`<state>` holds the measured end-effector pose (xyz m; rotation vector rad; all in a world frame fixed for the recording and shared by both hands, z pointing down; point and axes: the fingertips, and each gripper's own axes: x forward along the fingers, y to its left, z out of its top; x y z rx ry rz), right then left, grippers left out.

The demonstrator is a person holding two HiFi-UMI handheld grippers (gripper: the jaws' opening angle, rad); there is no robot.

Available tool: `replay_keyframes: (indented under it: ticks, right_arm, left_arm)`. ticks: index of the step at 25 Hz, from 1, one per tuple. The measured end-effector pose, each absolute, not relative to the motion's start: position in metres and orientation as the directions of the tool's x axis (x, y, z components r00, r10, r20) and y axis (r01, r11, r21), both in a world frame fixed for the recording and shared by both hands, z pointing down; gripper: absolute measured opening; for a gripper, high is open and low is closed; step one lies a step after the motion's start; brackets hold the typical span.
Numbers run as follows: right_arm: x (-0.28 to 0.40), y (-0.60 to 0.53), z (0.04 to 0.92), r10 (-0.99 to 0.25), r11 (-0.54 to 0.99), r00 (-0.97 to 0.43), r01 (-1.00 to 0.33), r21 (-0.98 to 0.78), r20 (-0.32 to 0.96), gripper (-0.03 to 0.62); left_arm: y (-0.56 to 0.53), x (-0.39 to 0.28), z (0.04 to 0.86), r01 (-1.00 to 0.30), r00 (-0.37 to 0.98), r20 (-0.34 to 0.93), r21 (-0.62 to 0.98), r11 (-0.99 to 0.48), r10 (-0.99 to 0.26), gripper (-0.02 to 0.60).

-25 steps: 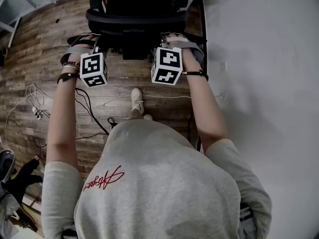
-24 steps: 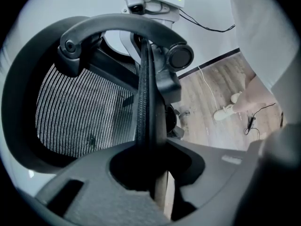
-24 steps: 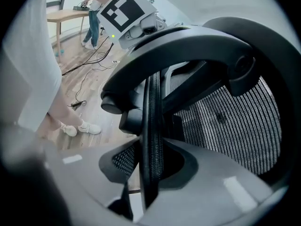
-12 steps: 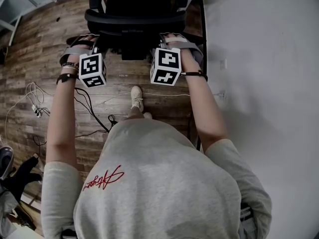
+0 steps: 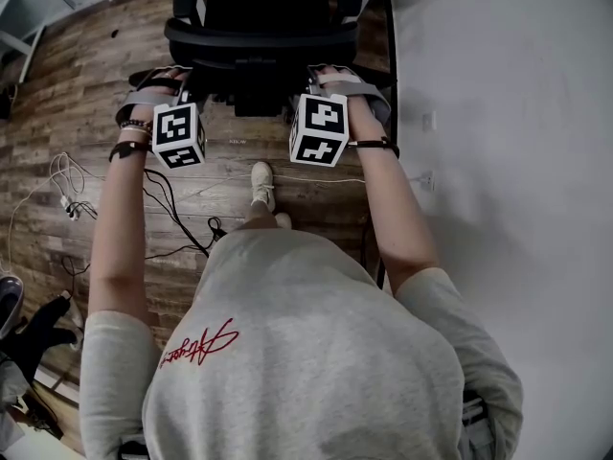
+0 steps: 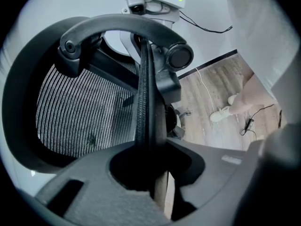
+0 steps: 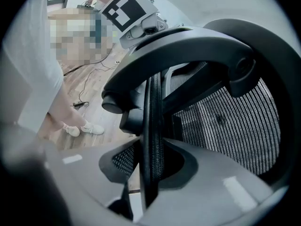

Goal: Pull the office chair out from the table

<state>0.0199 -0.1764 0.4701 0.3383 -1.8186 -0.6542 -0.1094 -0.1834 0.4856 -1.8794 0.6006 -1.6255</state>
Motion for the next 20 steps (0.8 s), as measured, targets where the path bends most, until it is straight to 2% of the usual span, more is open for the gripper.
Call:
replay_keyframes:
  ticks: [20]
  right_arm:
    - [0.024,-0.137,0.473,-0.542,0.791,-0.351,0.093,0.605,0.763,0.098]
  left_arm:
    - [-0.143,-0.104,0.49,0.035,0.154,0.717,-0.691,-0.722,-0.68,0.074]
